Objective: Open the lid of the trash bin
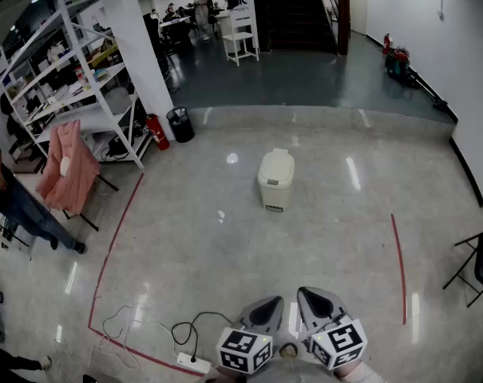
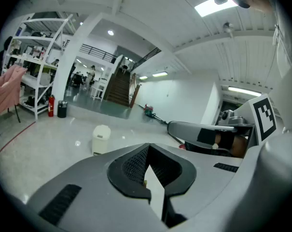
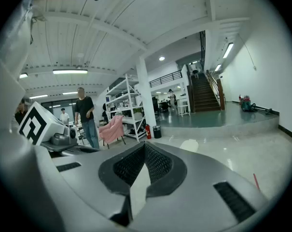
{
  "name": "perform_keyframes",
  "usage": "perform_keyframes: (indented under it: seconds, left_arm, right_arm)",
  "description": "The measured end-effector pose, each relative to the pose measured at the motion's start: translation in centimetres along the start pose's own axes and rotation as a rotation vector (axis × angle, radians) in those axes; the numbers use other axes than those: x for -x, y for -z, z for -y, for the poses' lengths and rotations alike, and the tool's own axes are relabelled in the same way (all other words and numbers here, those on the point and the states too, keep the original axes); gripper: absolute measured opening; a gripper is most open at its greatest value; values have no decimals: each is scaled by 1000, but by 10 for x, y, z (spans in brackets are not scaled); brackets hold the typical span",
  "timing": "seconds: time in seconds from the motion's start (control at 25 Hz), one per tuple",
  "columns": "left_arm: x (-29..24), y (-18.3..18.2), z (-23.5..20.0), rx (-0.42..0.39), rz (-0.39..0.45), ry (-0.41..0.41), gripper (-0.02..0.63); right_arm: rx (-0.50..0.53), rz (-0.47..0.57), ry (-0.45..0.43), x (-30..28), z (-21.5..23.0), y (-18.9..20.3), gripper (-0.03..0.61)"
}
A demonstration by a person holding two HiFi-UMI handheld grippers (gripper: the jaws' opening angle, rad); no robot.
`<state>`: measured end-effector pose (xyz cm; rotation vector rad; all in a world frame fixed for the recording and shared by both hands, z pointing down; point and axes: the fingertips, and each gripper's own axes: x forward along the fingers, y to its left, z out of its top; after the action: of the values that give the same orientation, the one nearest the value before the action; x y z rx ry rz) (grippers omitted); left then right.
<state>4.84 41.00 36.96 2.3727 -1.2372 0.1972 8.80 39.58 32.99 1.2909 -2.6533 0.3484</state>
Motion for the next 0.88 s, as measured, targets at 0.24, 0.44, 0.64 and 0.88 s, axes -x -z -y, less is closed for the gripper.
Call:
perform_keyframes:
  seconds: [0.24,0.44,0.64,0.88]
  left_arm:
    - [24,-20,16,-124,27,33,5]
    - [33,-28,20,-115,43,32,5]
    - [34,-15,30,-126,34,39,5]
    - [38,-9,29,-133,27,20,5]
  right_arm:
    - [-13,24,19,19,-29,6,-1]
    - [2,22,34,23,-38,6,-1]
    - [-8,31,33,30,-35,11,-1]
    - [-6,43,10,32,-40,12,-2]
